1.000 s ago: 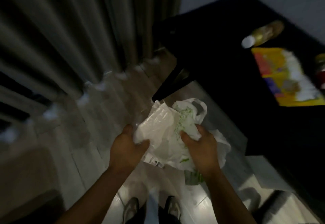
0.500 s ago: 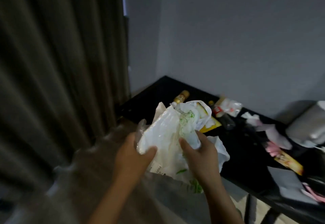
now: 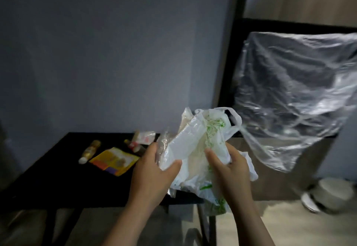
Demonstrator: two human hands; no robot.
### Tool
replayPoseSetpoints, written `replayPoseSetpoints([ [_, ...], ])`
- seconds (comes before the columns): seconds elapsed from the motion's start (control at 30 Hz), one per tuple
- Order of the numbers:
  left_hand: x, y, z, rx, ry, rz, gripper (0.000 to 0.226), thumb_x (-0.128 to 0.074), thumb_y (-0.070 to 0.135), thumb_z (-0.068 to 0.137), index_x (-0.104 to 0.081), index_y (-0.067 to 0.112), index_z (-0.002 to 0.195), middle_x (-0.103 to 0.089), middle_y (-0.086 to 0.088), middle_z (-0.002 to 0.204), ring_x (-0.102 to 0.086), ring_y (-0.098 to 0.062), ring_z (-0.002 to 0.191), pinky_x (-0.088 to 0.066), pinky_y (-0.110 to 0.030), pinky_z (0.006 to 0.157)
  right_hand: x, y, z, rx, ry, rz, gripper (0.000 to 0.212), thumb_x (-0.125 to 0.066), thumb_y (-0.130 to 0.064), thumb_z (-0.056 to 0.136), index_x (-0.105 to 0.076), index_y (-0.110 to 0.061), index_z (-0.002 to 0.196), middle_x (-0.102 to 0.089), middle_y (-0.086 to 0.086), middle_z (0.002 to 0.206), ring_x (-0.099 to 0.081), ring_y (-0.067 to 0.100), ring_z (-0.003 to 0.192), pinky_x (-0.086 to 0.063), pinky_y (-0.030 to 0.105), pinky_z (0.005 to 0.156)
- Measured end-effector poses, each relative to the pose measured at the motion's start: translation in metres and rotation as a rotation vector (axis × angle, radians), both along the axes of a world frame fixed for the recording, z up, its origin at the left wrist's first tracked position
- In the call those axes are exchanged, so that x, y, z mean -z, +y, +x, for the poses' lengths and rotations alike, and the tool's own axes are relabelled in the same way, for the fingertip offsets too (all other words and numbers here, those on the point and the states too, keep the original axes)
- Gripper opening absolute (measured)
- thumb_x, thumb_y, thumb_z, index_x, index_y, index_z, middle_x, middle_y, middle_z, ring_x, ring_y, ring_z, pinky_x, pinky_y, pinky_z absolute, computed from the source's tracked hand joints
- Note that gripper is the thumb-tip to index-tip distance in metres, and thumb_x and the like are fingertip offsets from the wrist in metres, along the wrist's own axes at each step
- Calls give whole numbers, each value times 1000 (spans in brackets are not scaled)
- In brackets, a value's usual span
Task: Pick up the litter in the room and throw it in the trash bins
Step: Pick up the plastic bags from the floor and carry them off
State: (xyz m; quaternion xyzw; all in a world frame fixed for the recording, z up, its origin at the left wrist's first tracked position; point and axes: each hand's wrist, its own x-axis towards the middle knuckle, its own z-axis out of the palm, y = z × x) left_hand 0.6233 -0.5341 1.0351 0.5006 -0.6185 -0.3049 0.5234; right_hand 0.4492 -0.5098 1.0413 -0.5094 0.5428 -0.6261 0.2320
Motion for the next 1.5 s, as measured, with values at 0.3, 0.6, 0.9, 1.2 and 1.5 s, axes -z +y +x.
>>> replayPoseSetpoints([
  [0.3, -16, 68, -251, 368, -30, -92, 30, -78, 33, 67, -55, 35, 87, -67, 22, 78, -61, 5, 68, -50, -24, 60, -14, 131, -223, 369, -29, -90, 10, -69, -24, 85, -70, -31, 93, -74, -9, 87, -70, 7, 80, -56, 27, 66],
  [0.6, -8, 133, -425, 777, -32, -57, 40, -67, 54, 58, -55, 33, 90, -68, 17, 78, -66, -6, 70, -57, -42, 65, -9, 243, -353, 799, -27, -68, 9, -66, -25, 87, -70, -31, 92, -73, -10, 85, -70, 6, 77, -58, 31, 66],
  [0.9, 4, 105, -532, 985, -39, -46, 36, -69, 49, 60, -56, 27, 86, -67, 9, 77, -63, -8, 69, -56, -35, 63, 0, 232, -429, 981, -37, -58, 9, -64, -20, 89, -69, -27, 90, -73, -6, 82, -70, 10, 76, -58, 32, 67],
  [1.2, 8, -2, -631, 1084, -99, -85, 26, -74, 38, 68, -55, 33, 84, -66, 13, 77, -61, -4, 64, -51, -25, 55, 8, 137, -510, 1070, -55, -8, 9, -62, -21, 90, -70, -26, 93, -73, -4, 84, -70, 13, 77, -59, 38, 69],
  [1.5, 29, -38, -745, 1201, -148, -33, 24, -74, 36, 70, -56, 31, 85, -63, 14, 74, -56, -3, 61, -40, -18, 50, 31, 105, -616, 1122, -130, 40, 11, -62, -20, 91, -69, -24, 97, -73, -2, 89, -71, 13, 82, -60, 41, 73],
])
